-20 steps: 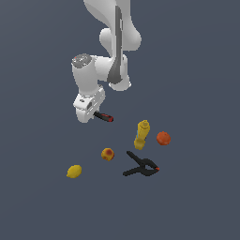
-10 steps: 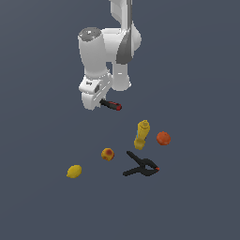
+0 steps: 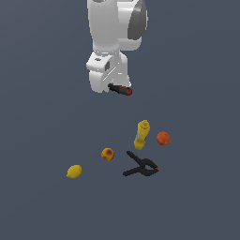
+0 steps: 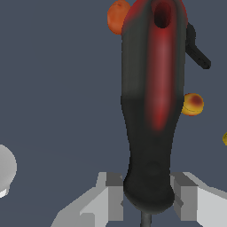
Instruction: Pick up a designated object from a clutter of objects.
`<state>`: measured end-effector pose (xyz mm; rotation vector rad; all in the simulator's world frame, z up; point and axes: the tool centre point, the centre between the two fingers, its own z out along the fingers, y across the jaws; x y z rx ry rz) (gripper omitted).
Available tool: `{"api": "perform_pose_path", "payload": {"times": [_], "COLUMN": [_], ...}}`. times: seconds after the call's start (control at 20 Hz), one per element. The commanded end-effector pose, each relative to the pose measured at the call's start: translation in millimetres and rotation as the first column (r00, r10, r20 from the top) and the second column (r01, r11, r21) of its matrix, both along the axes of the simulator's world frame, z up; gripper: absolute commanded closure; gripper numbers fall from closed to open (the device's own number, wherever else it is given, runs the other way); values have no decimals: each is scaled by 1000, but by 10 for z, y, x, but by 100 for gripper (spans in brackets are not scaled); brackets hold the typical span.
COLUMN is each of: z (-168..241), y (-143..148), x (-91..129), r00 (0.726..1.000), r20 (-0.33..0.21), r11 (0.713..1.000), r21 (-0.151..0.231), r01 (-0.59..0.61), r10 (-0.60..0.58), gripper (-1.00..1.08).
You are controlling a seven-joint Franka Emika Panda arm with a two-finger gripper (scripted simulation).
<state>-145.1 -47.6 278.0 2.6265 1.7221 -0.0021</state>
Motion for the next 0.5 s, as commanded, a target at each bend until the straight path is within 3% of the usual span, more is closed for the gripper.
{"api": "perform_pose_path", "payload": {"times": [0.0,0.45], "z": [203,743], "y": [108,393], "x": [-25,-64], "r00": [1000,1000], "r20": [0,0], "r11": [1000,1000], "r21": [0,0], "r01": [0,0], "r10": [0,0], "gripper": [108,108]}}
